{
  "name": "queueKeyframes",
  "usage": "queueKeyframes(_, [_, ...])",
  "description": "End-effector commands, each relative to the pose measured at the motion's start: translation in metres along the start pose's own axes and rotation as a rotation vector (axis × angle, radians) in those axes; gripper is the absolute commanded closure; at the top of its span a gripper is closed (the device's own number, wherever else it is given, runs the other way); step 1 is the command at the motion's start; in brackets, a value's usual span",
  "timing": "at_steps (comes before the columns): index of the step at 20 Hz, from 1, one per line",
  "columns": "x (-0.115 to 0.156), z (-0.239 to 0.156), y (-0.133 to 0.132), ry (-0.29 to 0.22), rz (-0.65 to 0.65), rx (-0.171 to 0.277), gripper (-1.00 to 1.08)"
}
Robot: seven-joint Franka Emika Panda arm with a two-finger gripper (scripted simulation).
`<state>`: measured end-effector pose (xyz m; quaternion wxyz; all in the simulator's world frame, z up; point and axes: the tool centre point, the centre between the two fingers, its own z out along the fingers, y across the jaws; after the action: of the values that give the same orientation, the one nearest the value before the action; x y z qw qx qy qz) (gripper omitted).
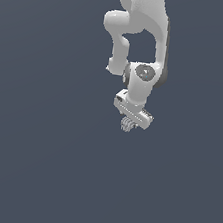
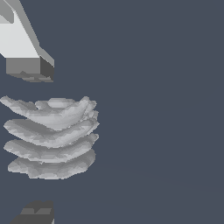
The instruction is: Pick up the object and move it to a goal position.
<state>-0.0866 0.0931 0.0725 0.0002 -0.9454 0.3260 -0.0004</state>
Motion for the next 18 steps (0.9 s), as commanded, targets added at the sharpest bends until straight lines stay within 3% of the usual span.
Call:
queueKeyframes(1, [0.000, 0.013, 0.001, -0.001, 0.001, -0.001, -0.92])
queueKeyframes(9, [0.000, 0.031, 0.000, -0.001, 0.003, -0.001, -0.92])
queueKeyframes(10, [0.000, 0.031, 0.000, -0.001, 0.003, -0.001, 1.08])
queueKeyframes(18, [0.000, 0.031, 0.000, -0.001, 0.003, -0.001, 1.08])
